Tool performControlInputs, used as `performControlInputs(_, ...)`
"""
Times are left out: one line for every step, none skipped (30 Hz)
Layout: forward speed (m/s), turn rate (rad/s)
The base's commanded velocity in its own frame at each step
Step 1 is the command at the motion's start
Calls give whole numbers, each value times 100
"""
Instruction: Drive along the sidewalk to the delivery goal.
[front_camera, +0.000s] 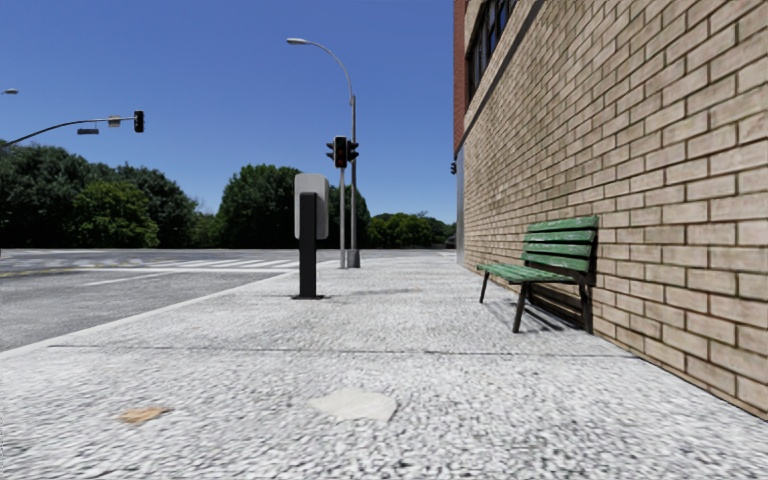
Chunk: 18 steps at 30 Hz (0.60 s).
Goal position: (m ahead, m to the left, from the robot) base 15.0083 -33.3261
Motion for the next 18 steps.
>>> performControlInputs(200, -29)
performControlInputs(200, -29)
performControlInputs(200, -29)
performControlInputs(200, -18)
performControlInputs(200, 0)
performControlInputs(200, 0)
performControlInputs(200, 0)
performControlInputs(200, 0)
performControlInputs(200, 0)
performControlInputs(200, 0)
performControlInputs(200, 0)
performControlInputs(200, 0)
performControlInputs(200, 0)
performControlInputs(200, 0)
performControlInputs(200, 0)
performControlInputs(200, 0)
performControlInputs(200, 0)
performControlInputs(200, 0)
